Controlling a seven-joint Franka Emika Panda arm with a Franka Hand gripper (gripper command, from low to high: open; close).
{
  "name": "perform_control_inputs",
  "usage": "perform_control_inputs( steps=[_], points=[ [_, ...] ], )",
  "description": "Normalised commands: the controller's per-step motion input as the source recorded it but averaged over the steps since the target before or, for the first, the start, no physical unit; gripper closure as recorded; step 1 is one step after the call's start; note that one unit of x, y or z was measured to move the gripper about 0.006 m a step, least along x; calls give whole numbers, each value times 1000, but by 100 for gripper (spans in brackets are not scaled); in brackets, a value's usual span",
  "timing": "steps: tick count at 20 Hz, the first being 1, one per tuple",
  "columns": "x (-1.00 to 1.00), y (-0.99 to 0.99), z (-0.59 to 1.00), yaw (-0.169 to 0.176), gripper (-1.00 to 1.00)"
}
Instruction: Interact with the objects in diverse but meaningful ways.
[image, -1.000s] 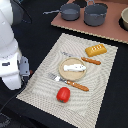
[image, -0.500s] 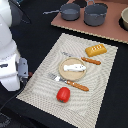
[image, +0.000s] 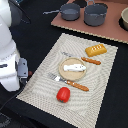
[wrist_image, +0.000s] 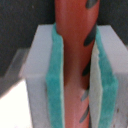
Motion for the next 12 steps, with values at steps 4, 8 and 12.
perform_control_inputs(
  steps=[4, 8, 12],
  points=[
    [71, 650, 1000, 93, 100],
    [300, 714, 994, 85, 100],
    [485, 715, 737, 72, 100]
  ],
)
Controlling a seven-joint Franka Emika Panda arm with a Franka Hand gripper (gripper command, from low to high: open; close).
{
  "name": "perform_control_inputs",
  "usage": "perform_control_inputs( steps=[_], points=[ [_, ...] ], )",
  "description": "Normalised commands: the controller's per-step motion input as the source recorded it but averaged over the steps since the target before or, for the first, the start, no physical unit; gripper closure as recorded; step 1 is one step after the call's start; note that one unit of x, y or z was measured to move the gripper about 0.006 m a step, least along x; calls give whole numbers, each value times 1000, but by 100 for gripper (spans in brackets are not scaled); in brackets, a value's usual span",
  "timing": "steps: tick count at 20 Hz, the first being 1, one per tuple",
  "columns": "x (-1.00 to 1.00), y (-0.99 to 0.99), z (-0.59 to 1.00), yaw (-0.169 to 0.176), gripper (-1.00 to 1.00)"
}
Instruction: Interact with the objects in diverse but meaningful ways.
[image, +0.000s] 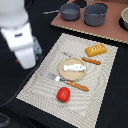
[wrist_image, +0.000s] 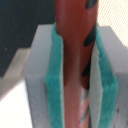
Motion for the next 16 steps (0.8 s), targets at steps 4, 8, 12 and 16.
perform_control_inputs(
  steps=[4, 8, 12, 16],
  points=[
    [580, 685, 391, 52, 100],
    [645, 663, 256, 35, 100],
    [659, 649, 136, 25, 100],
    [611, 677, 76, 32, 100]
  ],
)
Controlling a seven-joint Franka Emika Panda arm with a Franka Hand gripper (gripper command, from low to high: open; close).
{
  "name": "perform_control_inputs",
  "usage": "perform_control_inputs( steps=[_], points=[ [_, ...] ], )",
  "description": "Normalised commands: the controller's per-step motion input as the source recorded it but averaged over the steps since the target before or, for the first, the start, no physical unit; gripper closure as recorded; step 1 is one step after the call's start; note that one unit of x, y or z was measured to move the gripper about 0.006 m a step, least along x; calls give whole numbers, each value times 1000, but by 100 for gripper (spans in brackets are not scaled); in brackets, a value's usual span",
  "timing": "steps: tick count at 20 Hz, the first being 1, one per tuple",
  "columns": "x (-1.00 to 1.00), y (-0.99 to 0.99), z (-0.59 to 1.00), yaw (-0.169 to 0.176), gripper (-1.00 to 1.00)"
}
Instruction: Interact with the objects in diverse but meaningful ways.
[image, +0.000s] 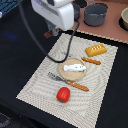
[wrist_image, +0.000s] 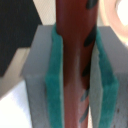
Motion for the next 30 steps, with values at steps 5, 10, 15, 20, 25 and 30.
perform_control_inputs(
  steps=[5, 10, 15, 20, 25, 30],
  points=[
    [554, 618, 5, 33, 100],
    [435, 498, -71, 51, 100],
    [284, 237, -198, 53, 100],
    [205, 141, -262, 35, 100],
    [43, 46, -378, 57, 100],
    [21, 81, -350, 62, 100]
  ],
)
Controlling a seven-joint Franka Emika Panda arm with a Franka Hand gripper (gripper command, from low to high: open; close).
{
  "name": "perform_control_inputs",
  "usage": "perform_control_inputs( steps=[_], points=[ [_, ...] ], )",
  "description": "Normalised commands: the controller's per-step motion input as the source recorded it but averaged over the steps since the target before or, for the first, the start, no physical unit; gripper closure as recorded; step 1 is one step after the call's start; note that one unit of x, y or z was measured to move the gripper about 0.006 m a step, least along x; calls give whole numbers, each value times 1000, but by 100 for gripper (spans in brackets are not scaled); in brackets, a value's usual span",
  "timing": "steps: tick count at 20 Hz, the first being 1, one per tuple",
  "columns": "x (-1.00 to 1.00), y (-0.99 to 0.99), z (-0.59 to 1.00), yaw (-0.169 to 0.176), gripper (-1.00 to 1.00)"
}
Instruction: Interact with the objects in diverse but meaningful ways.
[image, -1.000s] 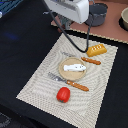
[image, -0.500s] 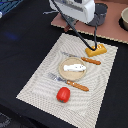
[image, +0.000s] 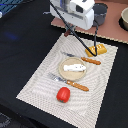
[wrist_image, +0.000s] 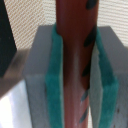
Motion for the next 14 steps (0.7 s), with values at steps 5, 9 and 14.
perform_control_inputs(
  steps=[5, 9, 14],
  points=[
    [9, 121, -327, 53, 100],
    [57, 81, -270, 39, 100],
    [159, 8, -177, 1, 100]
  ],
)
